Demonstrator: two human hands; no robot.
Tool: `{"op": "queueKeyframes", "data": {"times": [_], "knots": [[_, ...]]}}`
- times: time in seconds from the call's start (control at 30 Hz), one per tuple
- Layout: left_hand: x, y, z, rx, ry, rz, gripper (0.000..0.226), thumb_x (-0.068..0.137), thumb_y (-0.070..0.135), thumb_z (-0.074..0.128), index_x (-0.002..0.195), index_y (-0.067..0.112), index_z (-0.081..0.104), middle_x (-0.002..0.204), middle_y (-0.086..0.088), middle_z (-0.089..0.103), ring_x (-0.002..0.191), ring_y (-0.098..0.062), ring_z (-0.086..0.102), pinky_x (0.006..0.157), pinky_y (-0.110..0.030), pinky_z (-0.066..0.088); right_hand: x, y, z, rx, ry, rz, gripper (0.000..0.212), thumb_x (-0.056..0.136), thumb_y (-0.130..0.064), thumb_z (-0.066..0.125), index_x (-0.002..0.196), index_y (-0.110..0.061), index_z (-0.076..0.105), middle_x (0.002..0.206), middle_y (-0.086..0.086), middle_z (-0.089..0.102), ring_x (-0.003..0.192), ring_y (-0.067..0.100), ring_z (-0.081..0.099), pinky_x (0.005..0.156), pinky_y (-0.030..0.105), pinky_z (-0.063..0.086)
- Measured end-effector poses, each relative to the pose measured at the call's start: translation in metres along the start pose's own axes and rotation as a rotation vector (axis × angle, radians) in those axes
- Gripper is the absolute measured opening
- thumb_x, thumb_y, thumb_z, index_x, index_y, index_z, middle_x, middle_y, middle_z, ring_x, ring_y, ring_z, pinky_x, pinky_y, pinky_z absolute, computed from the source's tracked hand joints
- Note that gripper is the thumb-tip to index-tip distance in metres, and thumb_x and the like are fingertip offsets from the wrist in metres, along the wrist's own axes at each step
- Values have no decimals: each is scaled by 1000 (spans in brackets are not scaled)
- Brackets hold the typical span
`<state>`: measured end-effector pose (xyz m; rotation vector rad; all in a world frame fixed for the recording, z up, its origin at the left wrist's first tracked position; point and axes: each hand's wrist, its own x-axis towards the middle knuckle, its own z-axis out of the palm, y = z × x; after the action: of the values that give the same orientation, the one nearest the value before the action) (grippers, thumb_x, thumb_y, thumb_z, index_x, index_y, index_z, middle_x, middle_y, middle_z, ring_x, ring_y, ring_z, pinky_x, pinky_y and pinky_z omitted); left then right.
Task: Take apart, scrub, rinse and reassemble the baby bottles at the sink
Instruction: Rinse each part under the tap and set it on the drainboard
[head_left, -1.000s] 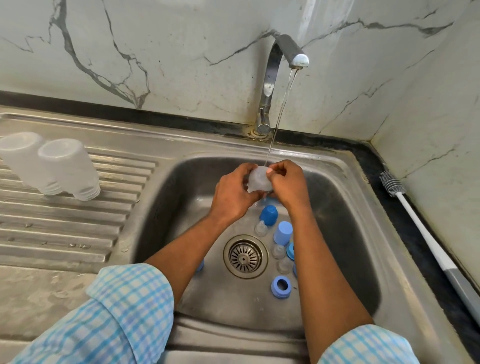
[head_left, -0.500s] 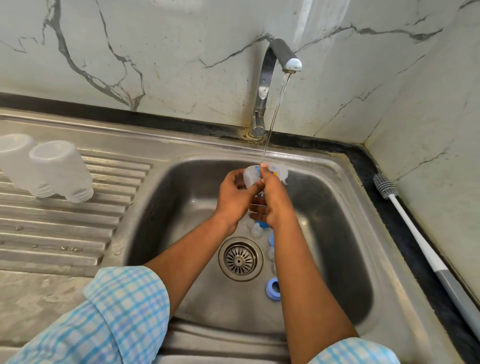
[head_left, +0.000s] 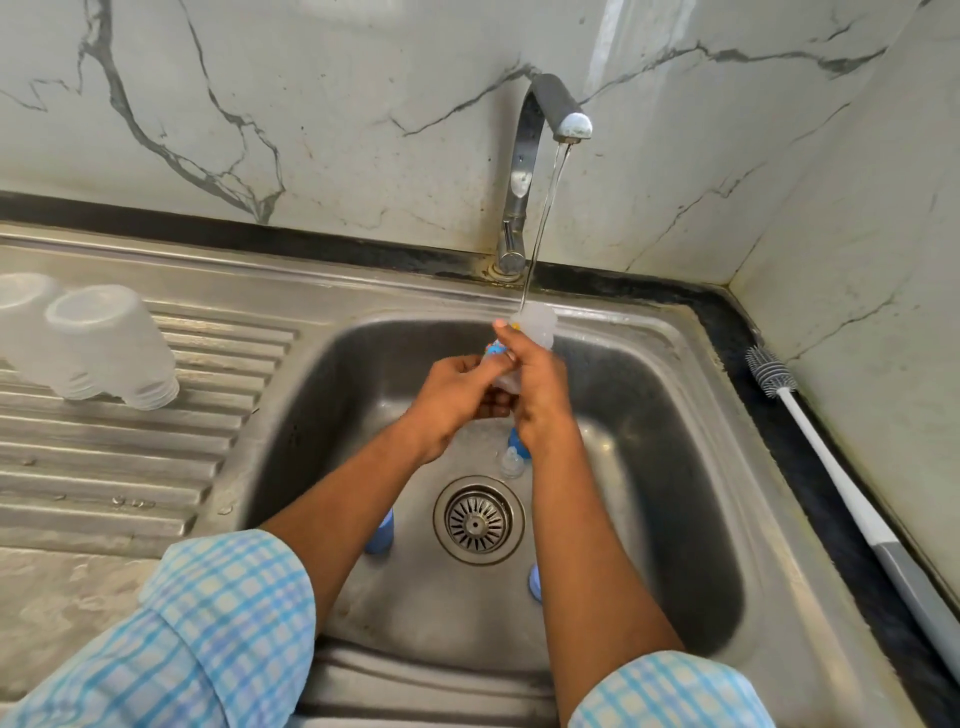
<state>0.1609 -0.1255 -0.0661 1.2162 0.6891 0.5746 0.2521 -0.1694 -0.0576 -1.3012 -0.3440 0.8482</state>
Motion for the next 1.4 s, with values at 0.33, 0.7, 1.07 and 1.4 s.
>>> {"op": "queueKeyframes", "data": {"times": [0.33,0.7,1.07,1.4], "knots": [[2,-3,-15,737,60,245,49,75,37,83,112,15,61,95,6,69,84,-10,66,72,-24,54,6,0,-2,-11,181,12,24,76,-15,79,97,-5,72,83,10,72,79,24,70,66,32,59],[-8,5,-25,-102,-313,-223,48,92,45,53,108,1,64,85,-14,66,72,-18,59,71,-31,55,3,-15,-4,175,-89,87,33,82,-38,71,90,-5,67,87,17,69,75,27,66,80,40,54],[-1,-15,-5,677,77,359,61,70,37,87,122,21,60,96,14,67,78,4,62,71,-17,50,9,-11,-4,0,334,-21,13,84,-20,72,81,-12,62,82,14,67,71,23,66,73,40,59],[-1,-1,-18,110,1,-3,23,87,22,74,101,4,71,84,-10,72,80,-19,69,76,-33,60,7,2,0,-211,-105,54,71,68,-33,84,127,-9,54,113,18,70,96,29,72,74,38,60]]}}
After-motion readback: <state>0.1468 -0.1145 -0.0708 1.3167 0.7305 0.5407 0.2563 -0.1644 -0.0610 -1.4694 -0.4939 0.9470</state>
